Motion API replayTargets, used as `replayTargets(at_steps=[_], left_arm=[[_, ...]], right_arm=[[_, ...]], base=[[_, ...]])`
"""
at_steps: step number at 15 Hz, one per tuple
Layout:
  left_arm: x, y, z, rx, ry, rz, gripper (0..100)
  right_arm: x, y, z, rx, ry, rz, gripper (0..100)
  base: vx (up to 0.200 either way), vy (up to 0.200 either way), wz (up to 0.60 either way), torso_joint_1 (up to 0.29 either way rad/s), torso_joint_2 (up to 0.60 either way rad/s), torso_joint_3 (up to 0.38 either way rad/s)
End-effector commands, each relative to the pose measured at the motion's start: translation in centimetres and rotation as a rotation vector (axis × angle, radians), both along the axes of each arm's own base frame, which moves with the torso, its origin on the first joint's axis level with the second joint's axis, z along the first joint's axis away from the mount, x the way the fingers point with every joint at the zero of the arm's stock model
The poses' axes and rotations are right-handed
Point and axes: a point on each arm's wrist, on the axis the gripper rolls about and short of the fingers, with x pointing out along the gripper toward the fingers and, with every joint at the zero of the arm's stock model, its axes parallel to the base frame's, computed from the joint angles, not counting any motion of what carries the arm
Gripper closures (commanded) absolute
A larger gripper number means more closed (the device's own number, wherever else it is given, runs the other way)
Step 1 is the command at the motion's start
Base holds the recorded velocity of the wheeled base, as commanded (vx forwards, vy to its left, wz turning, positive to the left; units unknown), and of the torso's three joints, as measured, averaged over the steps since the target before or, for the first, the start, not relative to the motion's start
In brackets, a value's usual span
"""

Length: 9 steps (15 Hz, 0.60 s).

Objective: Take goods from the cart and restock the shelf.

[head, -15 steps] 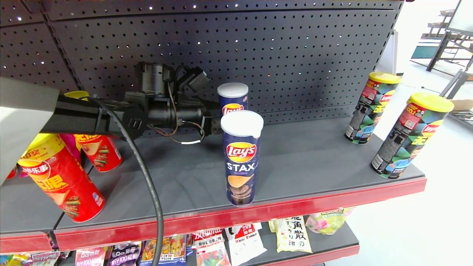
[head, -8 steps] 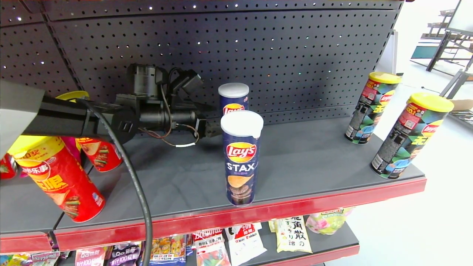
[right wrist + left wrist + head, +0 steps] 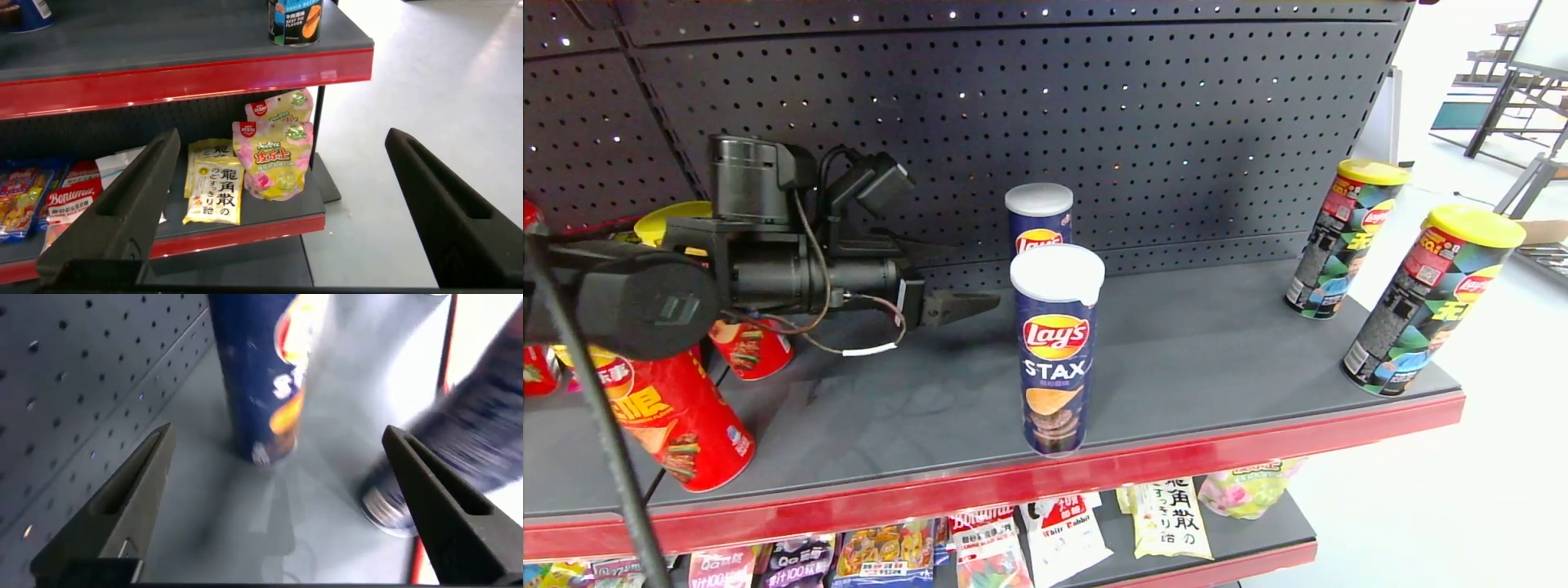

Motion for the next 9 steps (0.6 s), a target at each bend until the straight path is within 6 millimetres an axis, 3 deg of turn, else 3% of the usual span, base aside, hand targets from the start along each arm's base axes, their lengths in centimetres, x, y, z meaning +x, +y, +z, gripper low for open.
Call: replayTargets(at_steps=[1,3,4,6,9], left_arm=[[-4.9,1.6,1.9,0.004,-0.045,0.064,0],[-7.9,2.4,2.5,0.011,-0.074,0.117,0],[-11.5,3.4,3.1,0.020,-0.123,0.192,0],[-16.4,4.2,3.8,-0.007,-0.175,0.274,0],[-21.2,6.1,5.1,-0.132,-0.239,0.470,0]], right_arm=[[0.0,0.0,0.0,0.001,0.000,0.000,0],[0.0,0.0,0.0,-0.001,0.000,0.000,0],[0.0,0.0,0.0,-0.001,0.000,0.000,0],[0.0,0.0,0.0,0.001,0.000,0.000,0],[0.0,0.0,0.0,-0.001,0.000,0.000,0]], base=[[0.000,0.000,0.00,0.000,0.00,0.000],[0.000,0.000,0.00,0.000,0.00,0.000],[0.000,0.000,0.00,0.000,0.00,0.000],[0.000,0.000,0.00,0.000,0.00,0.000],[0.000,0.000,0.00,0.000,0.00,0.000]])
